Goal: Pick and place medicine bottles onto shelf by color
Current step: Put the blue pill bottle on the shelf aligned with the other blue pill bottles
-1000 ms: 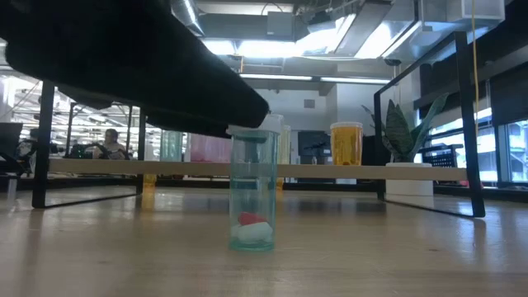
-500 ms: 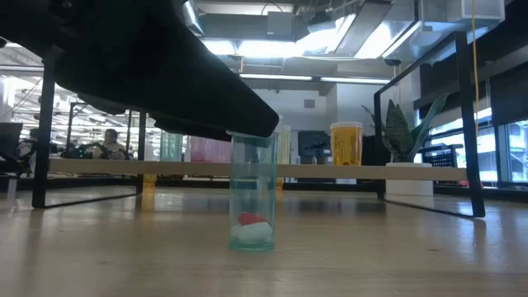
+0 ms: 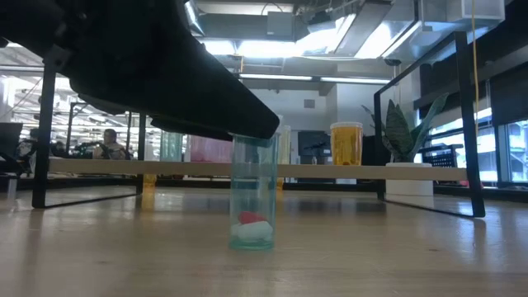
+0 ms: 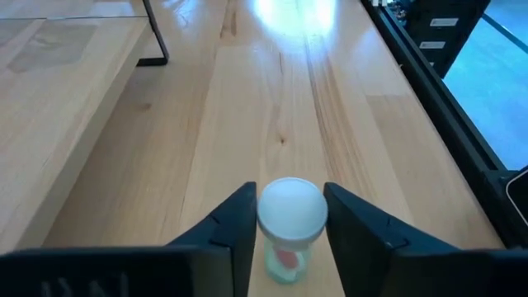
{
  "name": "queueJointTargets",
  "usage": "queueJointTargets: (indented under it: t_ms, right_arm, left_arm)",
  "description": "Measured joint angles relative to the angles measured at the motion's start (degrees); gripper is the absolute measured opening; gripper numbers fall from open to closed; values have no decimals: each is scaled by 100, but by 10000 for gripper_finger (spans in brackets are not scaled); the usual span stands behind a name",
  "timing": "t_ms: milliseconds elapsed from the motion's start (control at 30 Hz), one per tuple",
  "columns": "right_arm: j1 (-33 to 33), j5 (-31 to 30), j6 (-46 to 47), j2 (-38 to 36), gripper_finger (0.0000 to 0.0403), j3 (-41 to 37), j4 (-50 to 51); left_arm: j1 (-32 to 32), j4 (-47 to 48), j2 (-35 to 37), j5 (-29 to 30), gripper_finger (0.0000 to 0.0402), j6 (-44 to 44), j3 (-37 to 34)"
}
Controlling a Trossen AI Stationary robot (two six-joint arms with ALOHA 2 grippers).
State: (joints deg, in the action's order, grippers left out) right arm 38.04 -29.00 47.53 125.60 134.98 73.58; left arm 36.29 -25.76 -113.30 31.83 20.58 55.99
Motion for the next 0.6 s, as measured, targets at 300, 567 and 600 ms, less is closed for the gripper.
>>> queueJointTargets:
  t_ms: [300, 567, 600]
  right_arm:
    - [0, 1, 0, 0, 249, 0, 0]
    - [0, 3, -13, 0, 249, 0, 0]
    - [0, 3, -13, 0, 249, 0, -1]
  left_arm:
    - [9, 19, 4, 4, 107, -11, 0]
    - [11, 21, 8, 4, 106, -15, 0]
    - [11, 41, 27, -2, 106, -18, 0]
